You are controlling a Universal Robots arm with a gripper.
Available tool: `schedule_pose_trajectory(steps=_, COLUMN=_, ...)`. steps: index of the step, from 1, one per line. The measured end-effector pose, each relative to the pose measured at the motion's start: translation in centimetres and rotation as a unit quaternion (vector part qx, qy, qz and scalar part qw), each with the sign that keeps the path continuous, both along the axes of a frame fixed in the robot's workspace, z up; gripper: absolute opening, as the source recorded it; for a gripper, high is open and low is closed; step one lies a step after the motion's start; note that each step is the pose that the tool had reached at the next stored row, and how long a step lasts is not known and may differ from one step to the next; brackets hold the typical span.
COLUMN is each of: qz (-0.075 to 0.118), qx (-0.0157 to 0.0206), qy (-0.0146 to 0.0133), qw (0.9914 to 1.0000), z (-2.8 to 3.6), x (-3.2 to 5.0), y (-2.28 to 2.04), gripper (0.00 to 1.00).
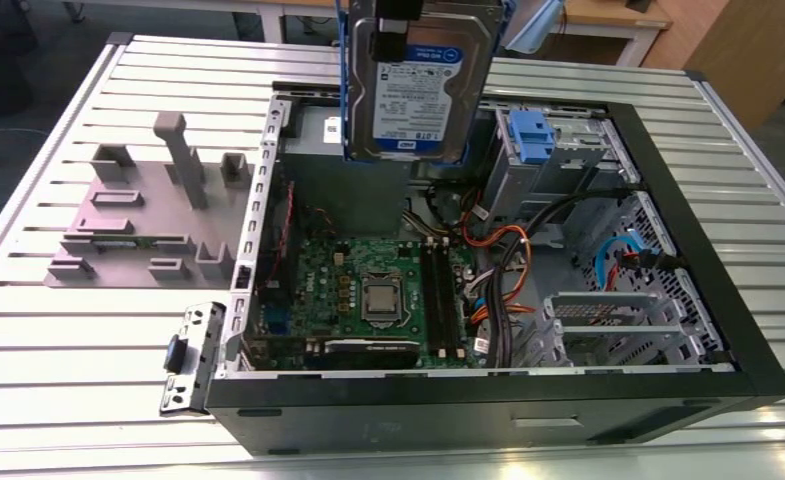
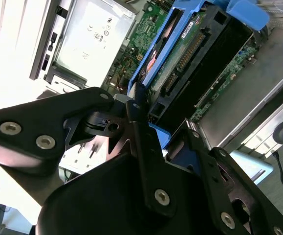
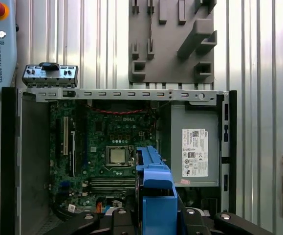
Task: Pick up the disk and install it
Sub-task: 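Pick up the disk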
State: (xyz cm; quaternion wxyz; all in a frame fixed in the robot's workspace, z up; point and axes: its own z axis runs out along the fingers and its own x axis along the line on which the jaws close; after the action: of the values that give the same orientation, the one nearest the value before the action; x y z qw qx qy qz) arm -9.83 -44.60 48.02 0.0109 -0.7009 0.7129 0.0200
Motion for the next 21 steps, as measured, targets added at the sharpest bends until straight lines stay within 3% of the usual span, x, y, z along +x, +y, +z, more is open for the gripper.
schedule_pose_trajectory(steps=21, qz=0.000, qx=-0.0004, qy=0.0000, qw=1.00000, z=-0.07, x=0.13, y=-0.57, gripper=0.36)
